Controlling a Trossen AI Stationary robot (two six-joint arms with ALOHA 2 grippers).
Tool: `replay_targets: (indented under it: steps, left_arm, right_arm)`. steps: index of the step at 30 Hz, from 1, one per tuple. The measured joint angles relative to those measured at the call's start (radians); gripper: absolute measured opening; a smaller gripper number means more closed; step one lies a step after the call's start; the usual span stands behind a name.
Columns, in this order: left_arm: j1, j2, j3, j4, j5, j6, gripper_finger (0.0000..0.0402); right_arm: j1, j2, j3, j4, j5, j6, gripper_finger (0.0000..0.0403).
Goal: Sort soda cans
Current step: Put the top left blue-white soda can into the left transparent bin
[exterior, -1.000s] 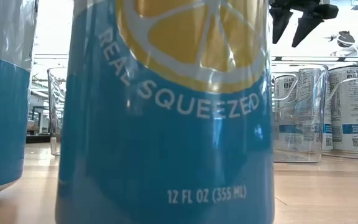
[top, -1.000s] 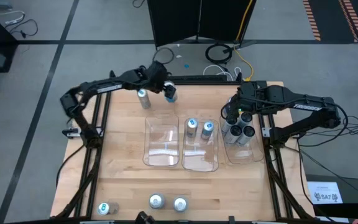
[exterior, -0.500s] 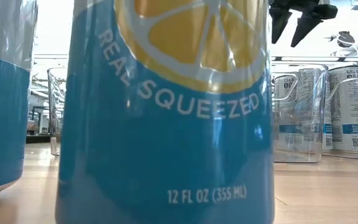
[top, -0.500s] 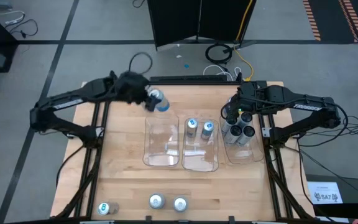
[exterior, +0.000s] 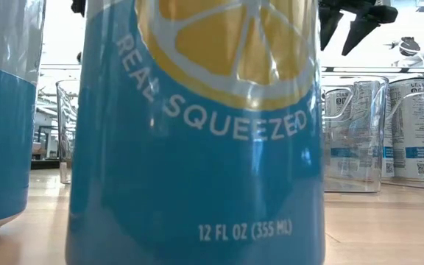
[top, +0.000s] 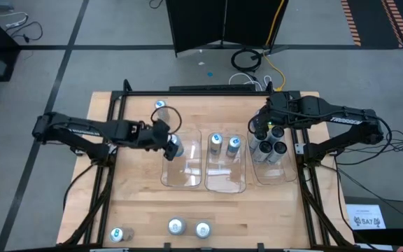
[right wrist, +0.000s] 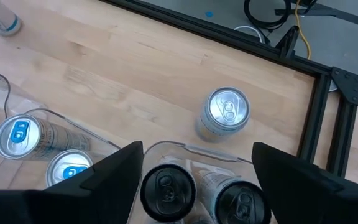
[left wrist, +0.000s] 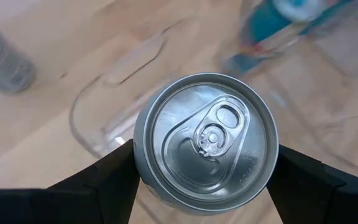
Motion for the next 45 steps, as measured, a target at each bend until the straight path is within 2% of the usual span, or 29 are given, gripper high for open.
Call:
replay_targets:
  steps: [4,7,11,20,35,40,45]
  left_arm:
    - [-0.012,0.001,-0.070,0.022,-0.066,-0.036,0.0301]
    - [-0.004,0.000,-0.124,0.116,-0.101,-0.039,0.0301]
    - [-0.003,0.001,-0.184,0.202,-0.099,-0.039,0.0301]
    - [0.022,0.054,-0.233,0.195,-0.087,-0.038,0.0306]
    - [0.023,0.089,-0.236,0.237,-0.125,-0.028,0.0365]
    - [0.023,0.089,-0.236,0.236,-0.103,0.045,0.0396]
    - [0.024,0.075,-0.195,0.218,-0.034,0.045,0.0387]
  right_arm:
    - [0.000,0.000,0.000,0.008,0.000,-0.003,0.0295]
    - [0.000,0.000,0.000,0.009,-0.001,-0.003,0.0295]
    - [0.000,0.000,0.000,0.009,-0.002,-0.003,0.0295]
    - [0.000,0.000,0.000,0.014,-0.002,-0.003,0.0295]
    - [0.000,0.000,0.000,0.016,-0.002,-0.003,0.0295]
    - [0.000,0.000,0.000,0.016,-0.002,0.003,0.0295]
    - [0.000,0.000,0.000,0.016,-0.012,0.012,0.0295]
